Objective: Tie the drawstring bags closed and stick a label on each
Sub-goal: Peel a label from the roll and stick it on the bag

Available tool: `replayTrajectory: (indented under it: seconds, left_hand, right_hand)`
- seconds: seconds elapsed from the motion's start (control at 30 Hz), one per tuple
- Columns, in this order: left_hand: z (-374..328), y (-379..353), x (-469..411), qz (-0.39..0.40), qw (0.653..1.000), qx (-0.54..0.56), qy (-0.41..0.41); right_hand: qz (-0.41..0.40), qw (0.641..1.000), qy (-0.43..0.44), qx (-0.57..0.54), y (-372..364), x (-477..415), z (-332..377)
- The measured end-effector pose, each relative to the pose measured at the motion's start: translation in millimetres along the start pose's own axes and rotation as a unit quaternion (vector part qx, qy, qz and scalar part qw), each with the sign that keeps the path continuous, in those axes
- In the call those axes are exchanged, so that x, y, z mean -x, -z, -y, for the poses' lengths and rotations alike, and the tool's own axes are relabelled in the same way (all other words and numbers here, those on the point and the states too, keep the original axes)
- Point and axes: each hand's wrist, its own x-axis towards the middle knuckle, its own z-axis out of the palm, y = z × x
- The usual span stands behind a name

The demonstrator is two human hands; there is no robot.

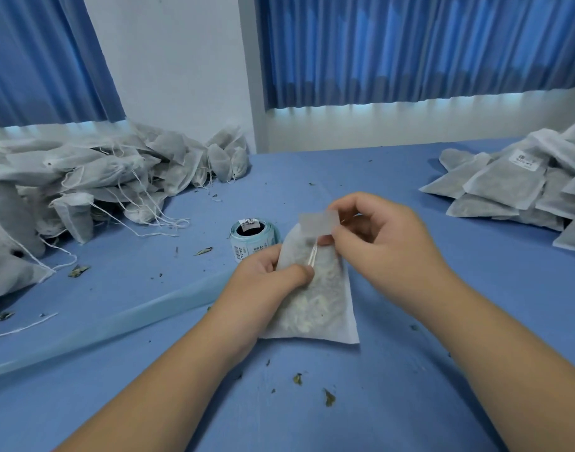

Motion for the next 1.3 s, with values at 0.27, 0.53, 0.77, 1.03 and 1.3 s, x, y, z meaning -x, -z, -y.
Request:
replayTrajectory:
  seconds: [0.27, 0.53, 0.77, 1.03, 1.3]
  left_hand:
    - [-2.6, 3.2, 1.4, 0.018, 0.999, 0.044, 0.013]
    - [-14.6, 0.4, 2.8, 0.012, 0.998, 0.059, 0.023]
    - [-8.1, 3.8, 3.7, -0.037, 0.994, 0.098, 0.013]
    - [-2.3, 2.5, 2.9, -0.046, 0.998, 0.007, -0.049]
    - [-8.3, -10.9, 1.4, -0.071, 0.994, 0.014, -0.077]
  right_hand:
    - [-0.007, 0.951, 0.203, 0.231, -5.8, 5.2, -2.6]
    - [0.083, 0.926, 0.216, 0.297, 0.8, 5.2, -3.6]
    - [0.135, 0.925, 0.174, 0.309, 1.1, 4.7, -6.3]
    - [0.019, 0.991, -0.055, 0.124, -9.0, 2.4, -13.1]
    - [0.114, 0.942, -0.261, -0.177, 7.0, -4.3, -12.8]
